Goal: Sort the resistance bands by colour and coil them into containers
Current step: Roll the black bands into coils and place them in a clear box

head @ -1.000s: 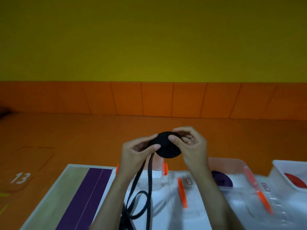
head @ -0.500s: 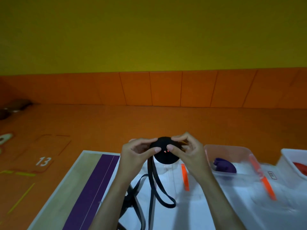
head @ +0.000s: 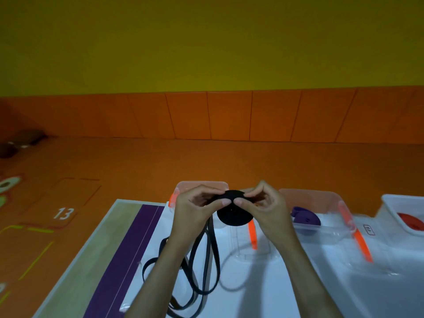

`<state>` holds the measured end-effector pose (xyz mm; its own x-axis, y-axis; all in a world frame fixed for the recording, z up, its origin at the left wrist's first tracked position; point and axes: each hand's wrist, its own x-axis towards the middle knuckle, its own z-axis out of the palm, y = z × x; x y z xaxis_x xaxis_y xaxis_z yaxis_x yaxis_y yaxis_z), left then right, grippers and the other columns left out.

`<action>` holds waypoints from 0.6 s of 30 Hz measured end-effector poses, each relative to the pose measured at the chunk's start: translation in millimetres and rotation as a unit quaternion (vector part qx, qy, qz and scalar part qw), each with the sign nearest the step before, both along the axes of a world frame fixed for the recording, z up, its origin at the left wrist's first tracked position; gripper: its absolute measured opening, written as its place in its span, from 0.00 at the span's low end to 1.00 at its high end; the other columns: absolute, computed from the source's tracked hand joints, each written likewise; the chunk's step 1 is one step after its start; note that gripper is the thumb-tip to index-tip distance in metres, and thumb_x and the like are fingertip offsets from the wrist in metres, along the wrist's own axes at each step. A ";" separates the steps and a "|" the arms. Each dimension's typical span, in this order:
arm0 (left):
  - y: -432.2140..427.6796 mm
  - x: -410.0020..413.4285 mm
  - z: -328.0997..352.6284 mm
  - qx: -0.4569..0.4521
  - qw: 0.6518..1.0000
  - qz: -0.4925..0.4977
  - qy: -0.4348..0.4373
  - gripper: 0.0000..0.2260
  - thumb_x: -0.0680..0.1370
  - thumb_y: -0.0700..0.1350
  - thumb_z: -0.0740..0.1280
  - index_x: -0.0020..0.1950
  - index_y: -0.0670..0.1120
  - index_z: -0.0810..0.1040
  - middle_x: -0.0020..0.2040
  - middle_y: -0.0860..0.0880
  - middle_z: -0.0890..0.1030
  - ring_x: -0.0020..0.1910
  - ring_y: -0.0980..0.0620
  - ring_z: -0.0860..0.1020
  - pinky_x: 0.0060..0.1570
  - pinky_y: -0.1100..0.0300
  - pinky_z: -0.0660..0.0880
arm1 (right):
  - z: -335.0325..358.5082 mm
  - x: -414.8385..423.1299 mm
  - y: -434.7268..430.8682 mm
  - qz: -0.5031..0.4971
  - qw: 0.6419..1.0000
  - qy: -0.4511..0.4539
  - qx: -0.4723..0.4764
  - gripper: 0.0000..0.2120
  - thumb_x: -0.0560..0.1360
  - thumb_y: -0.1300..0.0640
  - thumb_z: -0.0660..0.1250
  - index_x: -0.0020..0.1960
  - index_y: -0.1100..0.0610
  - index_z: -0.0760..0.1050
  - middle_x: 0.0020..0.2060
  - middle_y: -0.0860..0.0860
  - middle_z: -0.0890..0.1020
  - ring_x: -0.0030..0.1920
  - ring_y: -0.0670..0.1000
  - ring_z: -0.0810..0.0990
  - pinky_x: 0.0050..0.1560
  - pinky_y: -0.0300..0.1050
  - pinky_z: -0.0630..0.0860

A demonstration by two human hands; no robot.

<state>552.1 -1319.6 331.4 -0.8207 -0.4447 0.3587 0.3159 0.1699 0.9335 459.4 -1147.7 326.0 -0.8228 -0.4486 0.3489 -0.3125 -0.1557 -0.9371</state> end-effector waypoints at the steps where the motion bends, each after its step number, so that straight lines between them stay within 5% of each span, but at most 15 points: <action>1: 1.5 0.9 -1.0 0.001 1.000 -0.003 -0.001 0.10 0.72 0.41 0.81 0.51 0.52 0.90 0.50 0.50 0.89 0.53 0.48 0.88 0.55 0.57 0.84 | -1.0 0.7 -0.2 -0.012 1.000 0.005 -0.009 0.12 0.71 0.56 0.81 0.41 0.46 0.79 0.44 0.49 0.87 0.48 0.49 0.87 0.48 0.44 0.84; 7: -6.1 12.7 -8.2 0.014 0.996 -0.071 -0.047 0.14 0.74 0.38 0.79 0.57 0.52 0.89 0.56 0.48 0.89 0.57 0.49 0.87 0.57 0.62 0.81 | -15.9 3.7 0.6 0.012 1.000 -0.020 0.000 0.10 0.74 0.56 0.80 0.52 0.46 0.84 0.51 0.43 0.87 0.54 0.46 0.87 0.51 0.37 0.83; 13: -7.5 10.8 -26.5 0.008 0.999 -0.019 -0.033 0.14 0.74 0.38 0.80 0.56 0.52 0.89 0.54 0.49 0.89 0.55 0.48 0.87 0.56 0.60 0.82 | -23.0 2.3 -14.6 -0.022 1.000 0.011 -0.004 0.13 0.72 0.55 0.82 0.42 0.47 0.78 0.42 0.48 0.86 0.47 0.49 0.86 0.47 0.42 0.83; 18: -27.4 9.9 -32.3 0.005 0.997 -0.049 -0.052 0.17 0.75 0.35 0.78 0.60 0.51 0.88 0.57 0.49 0.88 0.59 0.48 0.86 0.60 0.56 0.83 | -33.5 -2.0 -27.7 0.000 1.000 0.001 0.011 0.15 0.74 0.58 0.81 0.43 0.50 0.73 0.49 0.49 0.88 0.54 0.50 0.87 0.51 0.47 0.85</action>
